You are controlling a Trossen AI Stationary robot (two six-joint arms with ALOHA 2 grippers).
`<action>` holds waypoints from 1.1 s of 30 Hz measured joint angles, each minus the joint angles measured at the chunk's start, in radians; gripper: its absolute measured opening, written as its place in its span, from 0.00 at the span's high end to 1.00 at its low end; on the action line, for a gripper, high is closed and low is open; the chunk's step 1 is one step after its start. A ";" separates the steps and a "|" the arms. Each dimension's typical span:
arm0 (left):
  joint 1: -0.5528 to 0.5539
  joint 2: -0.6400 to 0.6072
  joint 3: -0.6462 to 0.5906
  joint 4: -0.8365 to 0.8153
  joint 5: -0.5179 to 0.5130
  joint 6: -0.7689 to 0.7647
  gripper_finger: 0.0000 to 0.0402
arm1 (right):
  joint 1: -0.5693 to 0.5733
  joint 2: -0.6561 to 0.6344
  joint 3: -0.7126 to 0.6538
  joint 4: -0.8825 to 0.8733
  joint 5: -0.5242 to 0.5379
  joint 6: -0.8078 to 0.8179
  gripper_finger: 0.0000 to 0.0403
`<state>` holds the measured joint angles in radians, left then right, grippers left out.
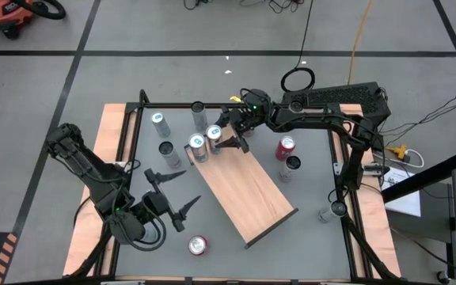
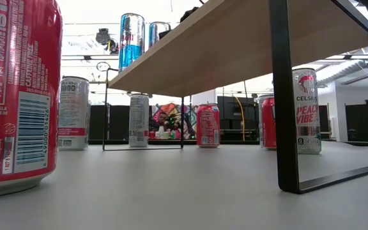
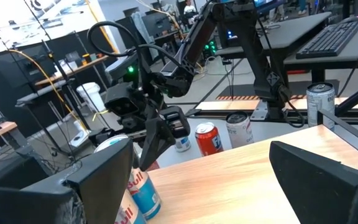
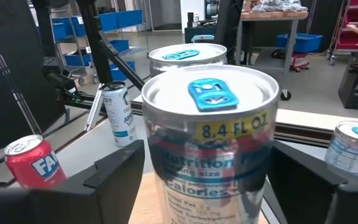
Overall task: Place canned beverage on shelf
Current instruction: Put the bottom silver soda can on the shelf aligned with the other silver soda can
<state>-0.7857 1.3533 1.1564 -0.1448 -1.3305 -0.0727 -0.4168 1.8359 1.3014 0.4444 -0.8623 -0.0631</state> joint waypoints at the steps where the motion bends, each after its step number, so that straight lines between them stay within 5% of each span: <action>1: 0.000 0.000 0.000 0.000 0.002 0.000 0.07 | 0.000 0.000 0.000 0.001 0.000 0.004 0.25; 14: 0.000 0.000 0.000 0.000 0.019 -0.002 0.07 | -0.015 -0.065 0.000 -0.036 0.055 0.056 0.24; 28: 0.000 0.000 0.000 -0.003 0.046 -0.001 0.07 | -0.013 -0.210 0.000 -0.586 0.135 -0.131 0.25; 33: 0.000 0.000 0.000 -0.004 0.047 -0.001 0.07 | 0.022 -0.206 -0.087 -0.560 0.241 -0.142 0.29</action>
<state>-0.7859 1.3537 1.1564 -0.1484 -1.2835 -0.0738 -0.3945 1.6295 1.2149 -0.1159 -0.6217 -0.2051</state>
